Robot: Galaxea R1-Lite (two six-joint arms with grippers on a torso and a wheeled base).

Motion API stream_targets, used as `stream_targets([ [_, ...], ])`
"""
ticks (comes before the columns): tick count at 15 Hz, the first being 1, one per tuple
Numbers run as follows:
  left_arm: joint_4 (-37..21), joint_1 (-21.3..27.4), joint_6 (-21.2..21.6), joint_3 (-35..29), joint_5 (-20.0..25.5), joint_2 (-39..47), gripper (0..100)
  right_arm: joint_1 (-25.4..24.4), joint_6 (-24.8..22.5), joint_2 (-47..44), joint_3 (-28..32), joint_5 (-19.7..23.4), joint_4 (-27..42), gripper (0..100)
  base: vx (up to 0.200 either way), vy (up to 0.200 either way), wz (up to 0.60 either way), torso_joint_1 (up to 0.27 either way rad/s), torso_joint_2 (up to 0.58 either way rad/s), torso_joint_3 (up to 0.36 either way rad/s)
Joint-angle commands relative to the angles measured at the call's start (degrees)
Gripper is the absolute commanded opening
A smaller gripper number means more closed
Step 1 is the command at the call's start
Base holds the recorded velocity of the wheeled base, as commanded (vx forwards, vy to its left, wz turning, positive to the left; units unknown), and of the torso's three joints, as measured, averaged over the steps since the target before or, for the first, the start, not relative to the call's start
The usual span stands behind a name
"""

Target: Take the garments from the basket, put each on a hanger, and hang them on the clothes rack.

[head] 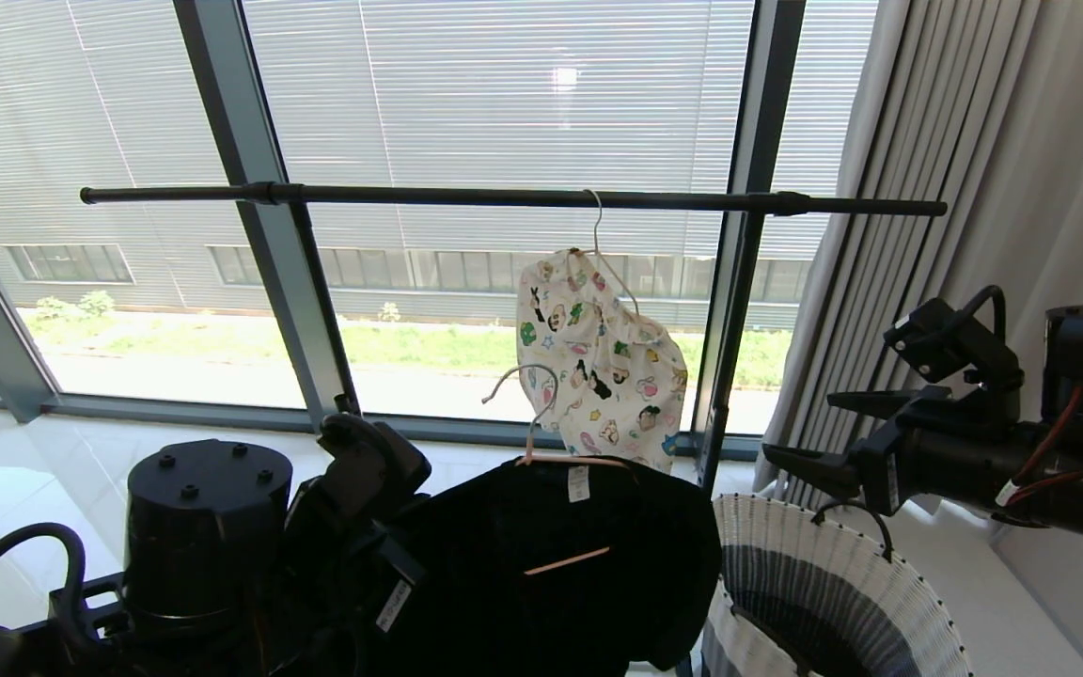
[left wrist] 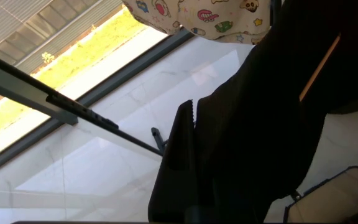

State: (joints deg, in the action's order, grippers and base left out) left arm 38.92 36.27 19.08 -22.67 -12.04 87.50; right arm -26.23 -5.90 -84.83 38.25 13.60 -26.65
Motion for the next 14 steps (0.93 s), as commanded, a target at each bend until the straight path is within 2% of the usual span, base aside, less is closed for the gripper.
stream_targets([
  [1, 0.0, 3.5, -1.8, 0.0, 0.0, 0.2, 0, -0.4, -2.3, 2.1, -0.2, 3.0, 1.7, 100, 0.0, 0.0, 0.0, 0.0, 0.0, 0.0],
  [4, 0.0, 8.1, -4.0, 0.8, 0.2, 0.5, 0, -4.1, -11.4, 5.6, -0.6, 14.1, 11.5, 100, 0.0, 0.0, 0.0, 0.0, 0.0, 0.0],
  [6, 0.1, 9.4, -4.0, 1.1, 0.4, 0.3, 0, -6.6, -18.1, 4.0, -0.5, 16.8, 14.0, 100, 0.0, 0.0, 0.0, 0.0, 0.0, 0.0],
  [8, 1.2, 11.1, -3.8, 1.6, 0.4, 0.3, 0, -11.2, -20.2, 1.5, -0.3, 17.4, 14.0, 100, 0.0, 0.0, 0.0, 0.0, 0.0, 0.0],
  [10, 2.3, 12.2, -3.5, 2.9, 0.3, -0.1, 0, -15.8, -20.2, -0.9, 0.8, 17.3, 13.9, 100, 0.0, 0.0, 0.0, 0.0, 0.0, 0.0],
  [14, 3.4, 13.0, -1.7, 6.2, 0.3, -4.1, 0, -17.4, -23.6, -6.3, 4.7, 17.2, 14.3, 100, 0.0, 0.0, 0.0, 0.0, 0.0, 0.0],
])
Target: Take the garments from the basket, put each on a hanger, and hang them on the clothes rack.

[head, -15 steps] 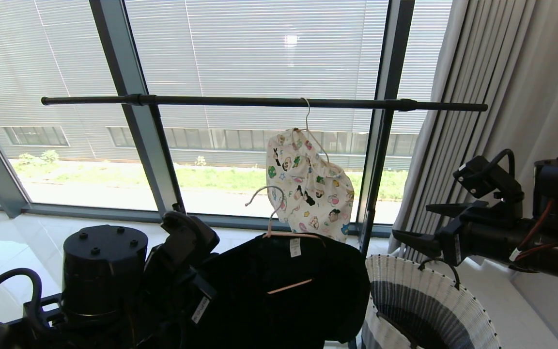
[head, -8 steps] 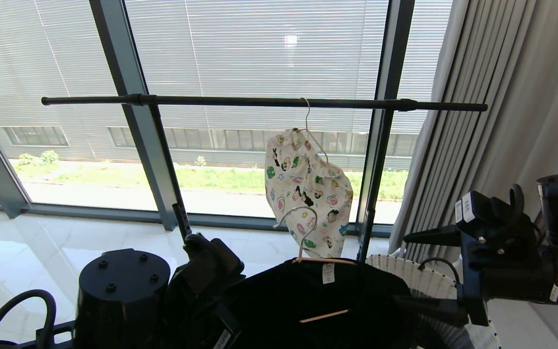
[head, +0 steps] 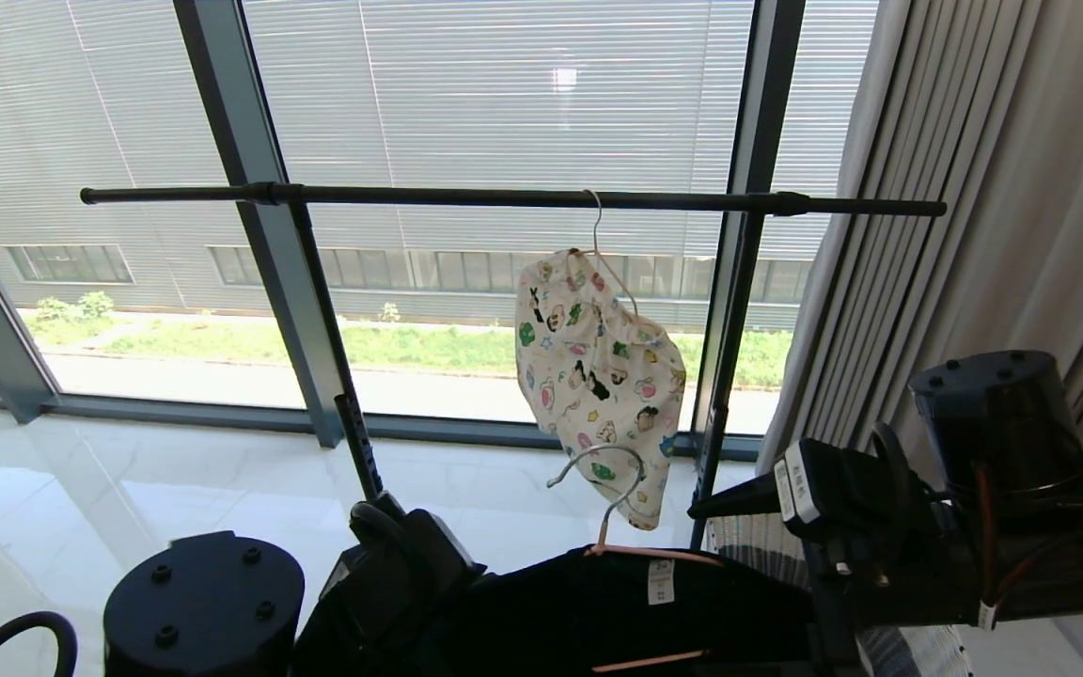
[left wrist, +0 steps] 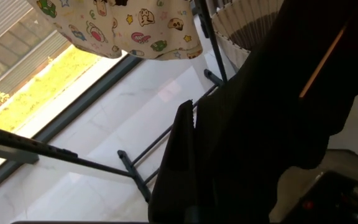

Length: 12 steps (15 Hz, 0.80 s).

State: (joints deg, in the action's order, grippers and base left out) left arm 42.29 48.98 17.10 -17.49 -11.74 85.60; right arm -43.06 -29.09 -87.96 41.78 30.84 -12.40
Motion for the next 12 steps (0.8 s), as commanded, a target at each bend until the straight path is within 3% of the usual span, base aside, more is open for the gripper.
stream_targets([
  [1, 0.1, 0.9, 0.9, 1.5, 0.0, -3.5, 0, -1.2, -0.4, -4.2, 1.6, -0.3, 0.4, 100, 0.0, 0.0, 0.0, 0.0, 0.0, 0.0],
  [10, 2.4, 4.2, 2.0, 1.5, -0.2, -4.4, 0, -2.4, -0.2, -7.7, 4.5, -5.4, 0.4, 100, 0.0, 0.0, 0.0, 0.0, 0.0, 0.0],
  [11, 2.4, 4.2, 2.0, 1.5, -0.2, -4.4, 0, -2.4, -0.2, -7.7, 4.5, -5.9, 0.4, 0, 0.0, 0.0, 0.0, 0.0, 0.0, 0.0],
  [12, 2.4, 4.2, 2.1, 1.5, -0.2, -4.4, 0, -2.4, -0.2, -7.6, 4.5, -6.1, 0.4, 0, 0.0, 0.0, 0.0, 0.0, 0.0, 0.0],
])
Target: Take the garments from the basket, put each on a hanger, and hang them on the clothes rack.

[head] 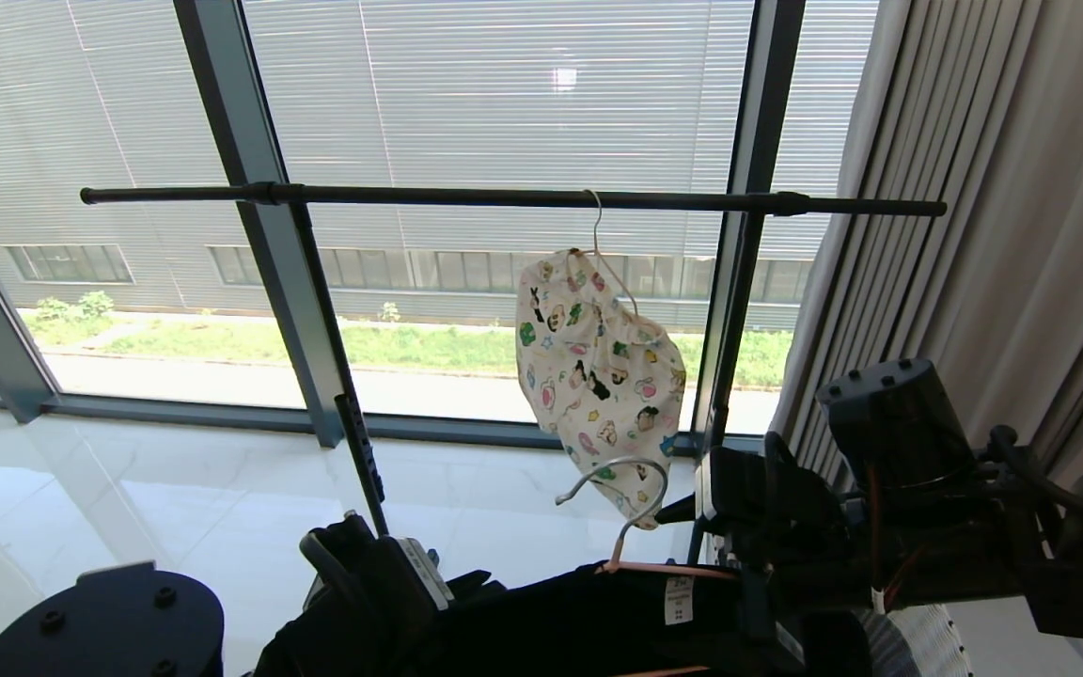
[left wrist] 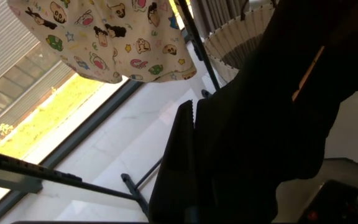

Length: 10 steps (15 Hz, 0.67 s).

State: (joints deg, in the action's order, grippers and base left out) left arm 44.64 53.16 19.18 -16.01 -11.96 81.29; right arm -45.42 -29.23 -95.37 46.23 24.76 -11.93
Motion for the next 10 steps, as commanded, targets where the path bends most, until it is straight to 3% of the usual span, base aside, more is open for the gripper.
stream_targets([
  [1, 0.2, 0.0, 0.0, 0.0, 0.0, -0.1, 0, 0.0, -0.1, -0.2, 0.0, -0.9, -0.1, 0, 0.0, 0.0, 0.0, 0.0, 0.0, 0.0],
  [4, 0.9, 0.0, 0.0, 0.0, 0.0, -0.1, 0, 0.0, -0.2, -0.3, 0.0, -4.2, -0.5, 0, 0.0, 0.0, 0.0, 0.0, 0.0, 0.0],
  [8, 1.3, 0.1, 0.2, 0.0, 0.0, -0.1, 0, 0.1, -0.3, -0.3, -0.2, -4.5, -3.8, 0, 0.0, 0.0, 0.0, 0.0, 0.0, 0.0],
  [10, 1.3, 0.1, 0.2, 0.1, 0.0, -0.1, 0, 0.2, -2.9, -0.6, -0.7, -4.5, -8.5, 0, 0.0, 0.0, 0.0, 0.0, 0.0, 0.0],
])
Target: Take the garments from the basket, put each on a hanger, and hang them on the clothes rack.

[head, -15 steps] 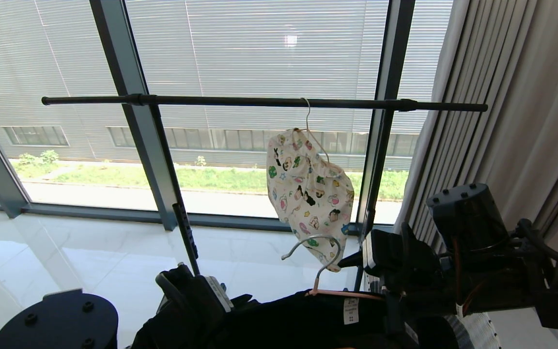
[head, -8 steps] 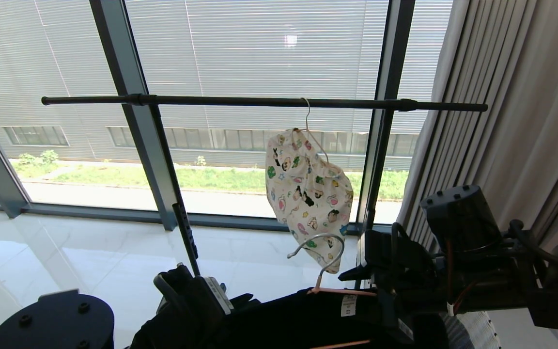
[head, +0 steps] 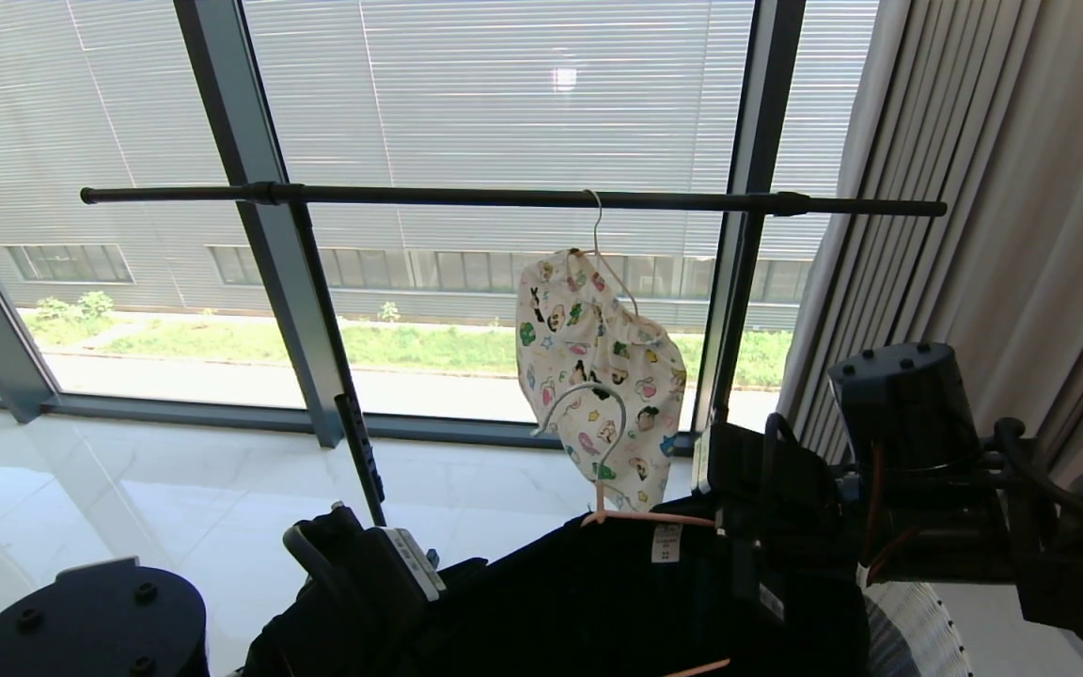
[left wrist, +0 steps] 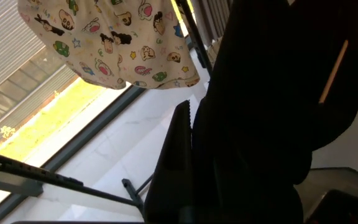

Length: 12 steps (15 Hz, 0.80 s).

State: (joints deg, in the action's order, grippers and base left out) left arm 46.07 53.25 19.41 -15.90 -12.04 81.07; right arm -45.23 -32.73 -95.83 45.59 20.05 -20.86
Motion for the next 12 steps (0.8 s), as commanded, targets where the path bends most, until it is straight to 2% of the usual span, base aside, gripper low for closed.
stream_targets([
  [1, 0.0, 0.0, 0.0, 0.0, 0.1, 0.1, 0, 0.4, -3.0, -0.1, -1.8, 0.2, -3.9, 0, 0.0, 0.0, 0.0, 0.0, 0.0, 0.0],
  [2, 0.0, 0.0, 0.0, 0.0, 0.1, 0.1, 100, 0.7, -5.3, 0.0, -3.7, 0.2, -7.6, 0, 0.0, 0.0, 0.0, 0.0, 0.0, 0.0],
  [4, 0.0, -0.1, 0.0, -0.1, -0.1, -0.3, 100, 1.8, -9.4, -0.1, -6.9, 0.2, -15.2, 0, 0.0, 0.0, 0.0, 0.0, 0.0, 0.0],
  [5, 0.0, -0.7, 0.0, 0.0, -0.2, -0.5, 100, 3.3, -13.2, -0.1, -9.7, 0.4, -21.4, 0, 0.0, 0.0, 0.0, 0.0, 0.0, 0.0],
  [7, 0.0, -4.8, -0.1, -0.2, -0.5, -0.6, 100, 6.9, -17.4, -0.1, -14.1, 1.4, -31.1, 0, 0.0, 0.0, 0.0, 0.0, 0.0, 0.0],
  [9, 0.0, -10.4, -0.2, -0.1, -0.5, -1.8, 100, 9.9, -19.8, 0.1, -15.7, 3.8, -34.5, 0, 0.0, 0.0, 0.0, 0.0, 0.0, 0.0],
  [12, 0.0, -17.1, -0.6, 2.7, -0.1, -4.0, 100, 12.6, -19.7, 0.3, -15.5, 4.6, -36.4, 0, 0.0, 0.0, 0.0, 0.0, 0.0, 0.0],
])
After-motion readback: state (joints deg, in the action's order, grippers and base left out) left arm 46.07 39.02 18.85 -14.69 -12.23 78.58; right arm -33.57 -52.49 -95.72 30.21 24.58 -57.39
